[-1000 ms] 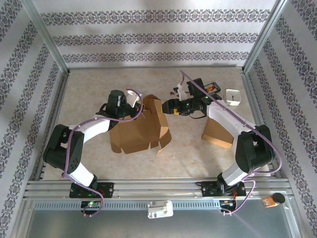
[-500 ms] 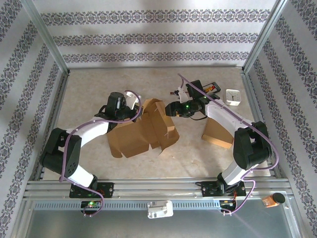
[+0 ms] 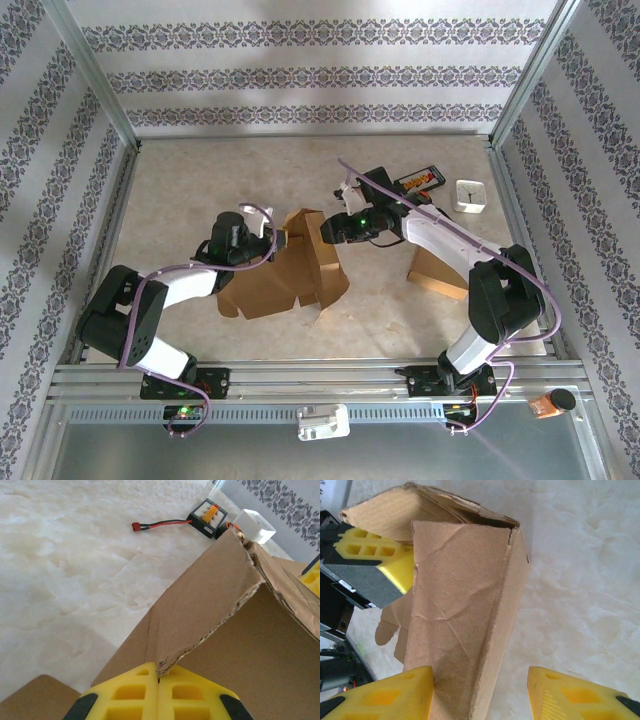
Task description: Fold the paper box
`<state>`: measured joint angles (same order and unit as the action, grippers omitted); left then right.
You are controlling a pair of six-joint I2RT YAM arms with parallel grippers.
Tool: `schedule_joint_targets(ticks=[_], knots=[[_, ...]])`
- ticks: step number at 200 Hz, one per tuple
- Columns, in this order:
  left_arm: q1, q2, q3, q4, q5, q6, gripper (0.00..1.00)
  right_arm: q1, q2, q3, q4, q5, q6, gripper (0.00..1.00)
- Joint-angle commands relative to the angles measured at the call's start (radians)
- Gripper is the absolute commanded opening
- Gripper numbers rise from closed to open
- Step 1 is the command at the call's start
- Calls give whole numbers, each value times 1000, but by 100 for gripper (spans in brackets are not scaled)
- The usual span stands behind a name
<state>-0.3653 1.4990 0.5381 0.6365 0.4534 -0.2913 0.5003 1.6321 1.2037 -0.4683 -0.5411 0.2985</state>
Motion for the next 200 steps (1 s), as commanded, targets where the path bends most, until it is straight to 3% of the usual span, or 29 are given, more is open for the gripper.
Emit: schedule_joint_targets(ticks=[1, 48, 71, 111, 140, 174, 200], knots=[[-23, -15, -88, 218, -13, -95, 0, 38, -12, 8, -41, 93, -54, 51], [-69, 16, -121, 243, 106, -68, 9, 92, 13, 23, -36, 121, -58, 50], [-69, 17, -149, 258, 142, -16, 24, 101, 24, 37, -38, 121, -61, 50], [-69, -64, -142, 98, 117, 138, 55, 105, 28, 49, -51, 126, -70, 50], [-65, -239, -143, -35, 28, 204, 57, 107, 26, 50, -62, 132, -78, 50], [-10, -437, -27, -367, -181, 298, 58, 107, 28, 61, -71, 129, -75, 50], [146, -303, 160, -577, -70, 449, 56, 110, 30, 67, -78, 111, -58, 50]])
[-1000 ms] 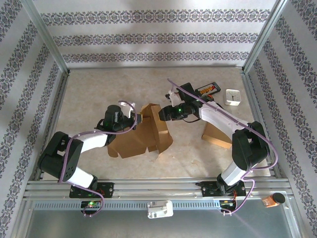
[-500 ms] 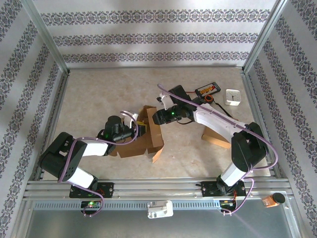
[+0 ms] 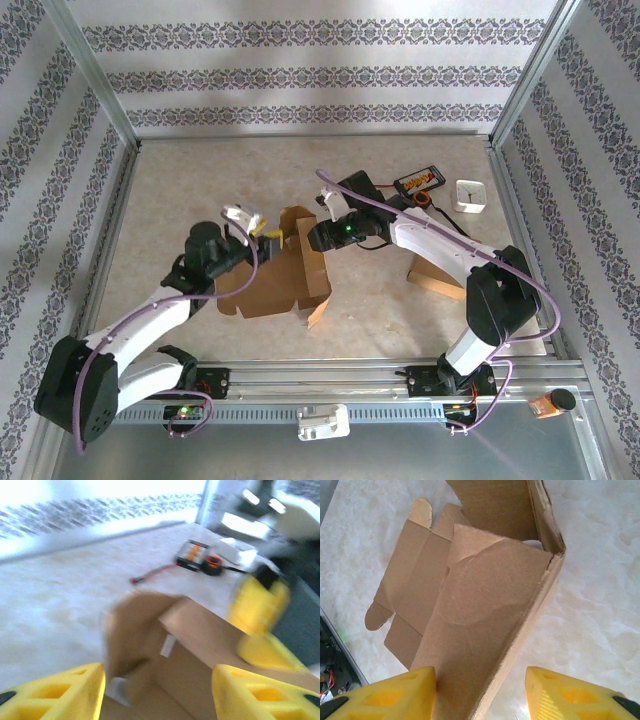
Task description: Fold the paper box
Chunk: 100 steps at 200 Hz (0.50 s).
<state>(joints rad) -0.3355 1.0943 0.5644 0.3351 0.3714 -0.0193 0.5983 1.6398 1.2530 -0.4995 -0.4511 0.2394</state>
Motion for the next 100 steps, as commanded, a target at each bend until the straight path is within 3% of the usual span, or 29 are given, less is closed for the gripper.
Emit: schedule_joint_targets(ticks=[1, 29, 46, 75, 100], knots=[[124, 110, 140, -281, 17, 181, 56, 12, 22, 17, -47, 21, 2, 50], [301, 342, 291, -233, 452, 200, 56, 26, 17, 16, -51, 14, 15, 50], [332, 457, 397, -248, 597, 317, 58, 29, 8, 19, -65, 17, 16, 50], [352, 677, 692, -581, 752, 648, 61, 30, 3, 17, -65, -9, 29, 50], [350, 844, 940, -1031, 860, 1029, 65, 31, 11, 14, -71, -12, 31, 50]])
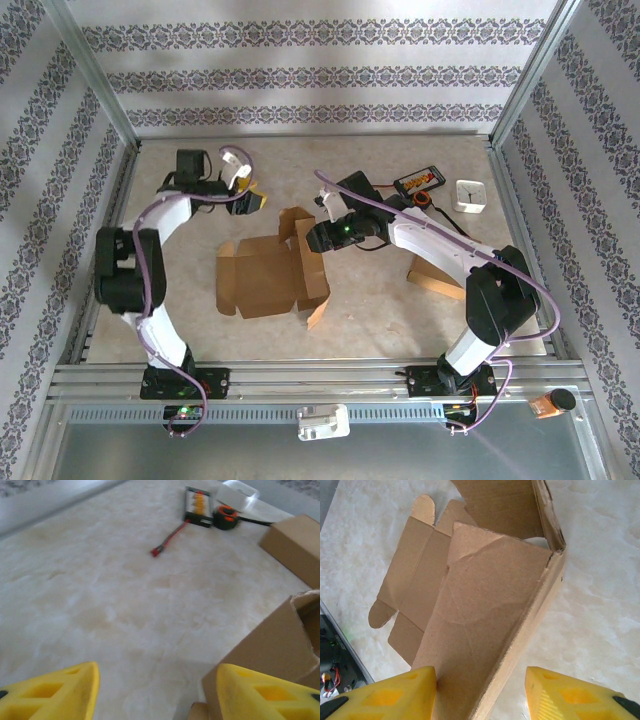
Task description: Fold the paper box
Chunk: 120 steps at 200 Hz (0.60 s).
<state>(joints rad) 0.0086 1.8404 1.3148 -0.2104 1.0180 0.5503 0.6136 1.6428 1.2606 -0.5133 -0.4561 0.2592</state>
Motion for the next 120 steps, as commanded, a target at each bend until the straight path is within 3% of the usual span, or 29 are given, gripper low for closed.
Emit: schedule_joint_targets(ticks=[1, 19, 44, 62, 82, 120], knots=[[6, 103, 195, -506, 214, 478, 65, 16, 8, 7, -57, -7, 11, 50], [-8, 197, 325, -772, 203, 729, 67, 18, 12, 6, -56, -9, 14, 49], [-47, 312, 474, -1027, 208, 940, 69, 23, 24, 21, -56, -13, 14, 49], [-83, 388, 588, -1130, 177, 986, 69, 26, 33, 34, -63, -16, 13, 49], [-100, 413, 595, -998, 150, 845, 70, 29, 40, 44, -64, -16, 14, 49], [-121, 329, 416, -642, 83, 643, 70, 37, 51, 58, -70, -8, 12, 49]])
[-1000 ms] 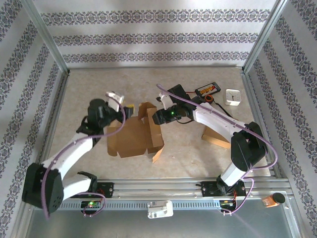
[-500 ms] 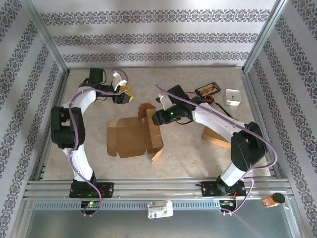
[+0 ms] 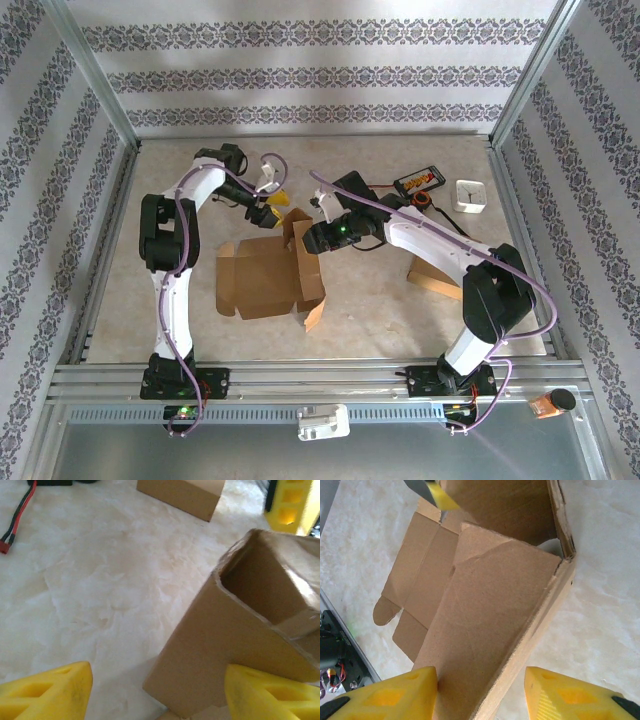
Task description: Fold the paper box
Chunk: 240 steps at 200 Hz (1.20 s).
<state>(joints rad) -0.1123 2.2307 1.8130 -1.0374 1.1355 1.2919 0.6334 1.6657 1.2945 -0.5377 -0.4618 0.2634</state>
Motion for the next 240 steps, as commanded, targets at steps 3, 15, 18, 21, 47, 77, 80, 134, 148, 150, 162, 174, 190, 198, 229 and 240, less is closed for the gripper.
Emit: schedule_joint_targets(ticks=[3, 15, 18, 21, 47, 77, 80, 134, 148, 150, 162, 174, 190, 198, 229, 240], knots=[[-1, -64, -87, 192, -32, -100, 70, 17, 29, 25, -47, -1, 8, 49], [-5, -70, -89, 179, -11, -86, 70, 18, 33, 29, -48, 2, 8, 49], [-7, -70, -87, 169, -8, -79, 70, 17, 35, 30, -48, 1, 7, 49], [-7, -69, -84, 157, -4, -71, 70, 18, 35, 31, -48, 1, 8, 49], [-40, -65, -72, 67, -43, 28, 76, 19, 41, 33, -48, 12, 7, 49], [-58, -47, -14, -90, -53, 130, 82, 17, 40, 31, -53, 25, 0, 49], [-61, -44, -5, -110, -50, 140, 82, 18, 39, 31, -53, 27, -1, 49], [-101, -23, 41, -222, -58, 196, 82, 4, 39, 28, -36, 19, 1, 49], [-114, -24, 36, -217, -80, 187, 81, 1, 36, 24, -31, 18, 6, 49], [-115, -24, 34, -215, -83, 184, 81, 1, 36, 23, -31, 18, 6, 49], [-124, -28, 26, -195, -103, 163, 81, 1, 31, 20, -29, 19, 7, 49], [-134, -29, 20, -170, -123, 135, 81, 1, 26, 17, -28, 20, 8, 49], [-146, -29, 16, -157, -145, 122, 79, -1, 21, 12, -27, 23, 8, 49], [-151, -29, 11, -140, -156, 104, 78, 0, 19, 11, -25, 25, 10, 49], [-168, -60, -50, -15, -196, 6, 66, 1, 17, 6, -13, 27, 18, 49], [-172, -76, -85, 33, -210, -17, 58, 1, 16, 4, -12, 33, 20, 49]])
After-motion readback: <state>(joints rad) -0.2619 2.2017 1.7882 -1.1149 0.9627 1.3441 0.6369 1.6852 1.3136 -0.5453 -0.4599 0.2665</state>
